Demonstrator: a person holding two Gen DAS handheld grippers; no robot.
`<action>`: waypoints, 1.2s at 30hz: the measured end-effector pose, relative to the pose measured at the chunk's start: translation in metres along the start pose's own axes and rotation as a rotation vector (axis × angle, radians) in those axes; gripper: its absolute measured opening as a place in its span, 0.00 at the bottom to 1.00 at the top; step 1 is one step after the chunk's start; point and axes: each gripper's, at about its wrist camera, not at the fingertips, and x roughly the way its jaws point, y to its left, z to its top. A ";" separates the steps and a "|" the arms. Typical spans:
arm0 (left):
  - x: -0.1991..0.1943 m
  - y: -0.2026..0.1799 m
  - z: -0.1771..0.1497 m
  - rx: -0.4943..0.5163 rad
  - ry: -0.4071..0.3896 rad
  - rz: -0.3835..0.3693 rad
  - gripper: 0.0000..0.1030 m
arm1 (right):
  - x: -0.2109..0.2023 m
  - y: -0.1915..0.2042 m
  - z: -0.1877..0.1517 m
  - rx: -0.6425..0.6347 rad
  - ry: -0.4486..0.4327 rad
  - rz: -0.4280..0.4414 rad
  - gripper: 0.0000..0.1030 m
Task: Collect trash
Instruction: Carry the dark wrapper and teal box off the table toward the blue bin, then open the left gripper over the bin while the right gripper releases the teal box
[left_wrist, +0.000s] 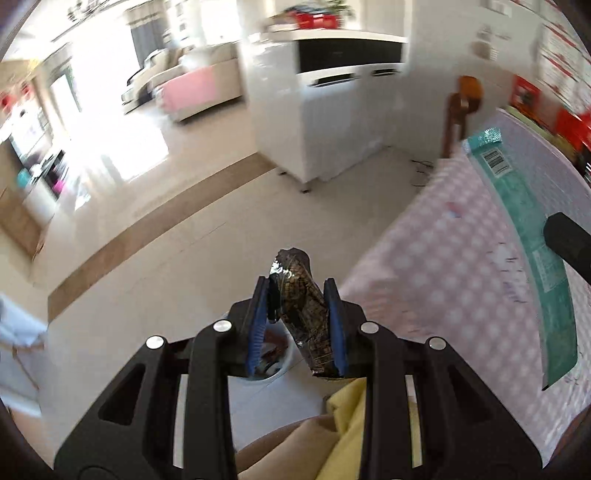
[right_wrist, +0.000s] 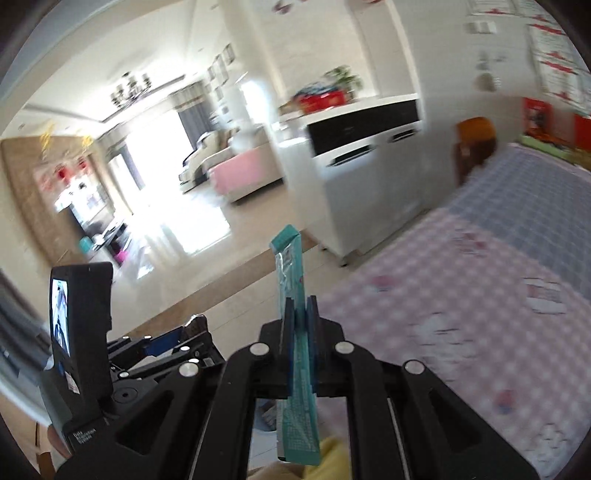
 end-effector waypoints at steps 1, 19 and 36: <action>0.003 0.013 -0.003 -0.024 0.011 0.012 0.29 | 0.010 0.013 -0.001 -0.016 0.016 0.018 0.06; 0.056 0.123 -0.045 -0.204 0.095 0.179 0.74 | 0.114 0.090 -0.048 -0.123 0.223 0.068 0.07; 0.051 0.180 -0.093 -0.333 0.120 0.227 0.74 | 0.190 0.155 -0.072 -0.154 0.375 0.086 0.65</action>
